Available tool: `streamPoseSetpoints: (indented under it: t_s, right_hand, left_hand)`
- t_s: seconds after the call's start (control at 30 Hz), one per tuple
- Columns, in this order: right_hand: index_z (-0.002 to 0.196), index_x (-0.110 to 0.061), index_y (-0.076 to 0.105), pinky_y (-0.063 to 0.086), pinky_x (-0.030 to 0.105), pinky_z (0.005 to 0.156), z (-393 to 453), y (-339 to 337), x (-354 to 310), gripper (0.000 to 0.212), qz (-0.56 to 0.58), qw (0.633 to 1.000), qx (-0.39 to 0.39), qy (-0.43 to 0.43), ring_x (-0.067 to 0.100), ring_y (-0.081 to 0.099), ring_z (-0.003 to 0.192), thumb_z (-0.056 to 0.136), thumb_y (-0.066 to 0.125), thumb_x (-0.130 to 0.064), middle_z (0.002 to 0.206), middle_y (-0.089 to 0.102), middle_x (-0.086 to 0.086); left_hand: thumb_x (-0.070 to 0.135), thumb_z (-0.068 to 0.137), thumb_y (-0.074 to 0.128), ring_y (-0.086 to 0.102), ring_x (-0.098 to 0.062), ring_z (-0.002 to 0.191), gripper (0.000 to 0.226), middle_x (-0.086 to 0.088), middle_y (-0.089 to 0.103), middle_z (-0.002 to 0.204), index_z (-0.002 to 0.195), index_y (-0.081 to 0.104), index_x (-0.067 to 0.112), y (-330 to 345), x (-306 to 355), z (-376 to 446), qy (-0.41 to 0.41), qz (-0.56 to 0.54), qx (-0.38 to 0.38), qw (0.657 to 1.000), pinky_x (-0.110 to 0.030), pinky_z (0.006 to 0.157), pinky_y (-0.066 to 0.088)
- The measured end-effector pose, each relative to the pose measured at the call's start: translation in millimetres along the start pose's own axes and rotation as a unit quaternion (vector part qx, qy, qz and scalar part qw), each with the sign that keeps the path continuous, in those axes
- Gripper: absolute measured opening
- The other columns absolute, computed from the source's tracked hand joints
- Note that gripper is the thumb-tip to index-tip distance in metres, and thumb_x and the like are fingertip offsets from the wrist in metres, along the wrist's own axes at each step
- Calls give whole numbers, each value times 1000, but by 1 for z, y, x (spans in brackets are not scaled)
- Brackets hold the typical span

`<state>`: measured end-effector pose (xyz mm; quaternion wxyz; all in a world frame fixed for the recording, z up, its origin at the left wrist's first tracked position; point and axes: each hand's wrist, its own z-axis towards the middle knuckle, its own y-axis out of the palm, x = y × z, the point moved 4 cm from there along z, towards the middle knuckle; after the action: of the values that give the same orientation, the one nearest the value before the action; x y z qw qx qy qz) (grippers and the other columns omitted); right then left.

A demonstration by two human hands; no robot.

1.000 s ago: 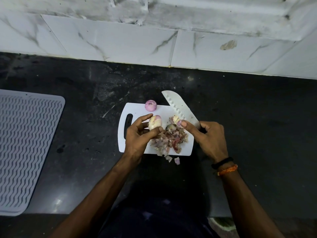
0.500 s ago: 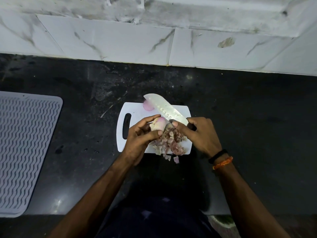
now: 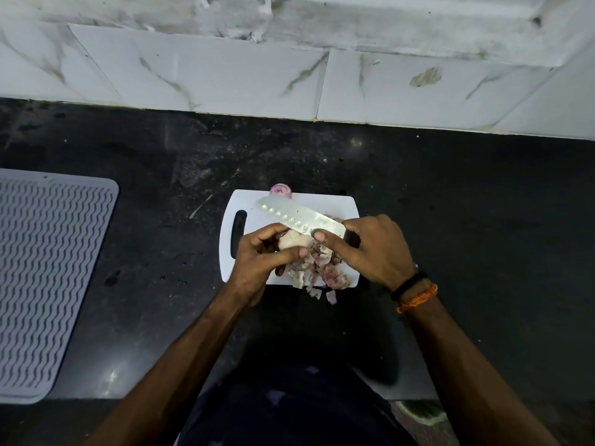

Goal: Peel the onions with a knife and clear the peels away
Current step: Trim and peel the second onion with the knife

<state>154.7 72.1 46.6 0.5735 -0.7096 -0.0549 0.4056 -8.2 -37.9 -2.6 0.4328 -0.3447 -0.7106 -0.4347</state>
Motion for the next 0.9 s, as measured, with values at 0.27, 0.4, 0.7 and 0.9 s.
streamPoseSetpoints:
  t_s: [0.27,0.4,0.7,0.9]
  right_hand:
    - [42,-26,29,18,19,47,0,0,-7,70,-52,998,41,15,5,29,34,74,55,-83,36,27,-11]
    - [41,-26,29,22,21,49,-1,3,-3,70,-3,999,37,31,9,31,35,77,62,-76,36,27,-10]
    - [38,-20,40,30,26,46,-2,3,5,71,98,992,25,77,13,38,37,78,67,-72,36,42,-3]
    - [44,-6,49,36,42,49,-4,6,-1,75,179,980,-27,78,12,35,39,76,68,-71,40,39,1]
  left_hand:
    - [10,62,90,59,-12,55,33,-5,63,73,87,69,2,1,5,0,-24,2,30,999,-22,42,36]
    - [8,53,92,66,-12,67,56,-5,69,89,103,67,6,-1,0,-1,-60,-74,7,995,-21,52,49]
    - [-8,67,81,69,-13,80,63,-9,71,105,124,59,7,1,3,-4,-52,-98,-28,993,-22,60,53]
    - [0,64,82,65,-16,82,54,-12,66,115,115,68,12,-7,-5,1,-49,-70,34,996,-22,60,51]
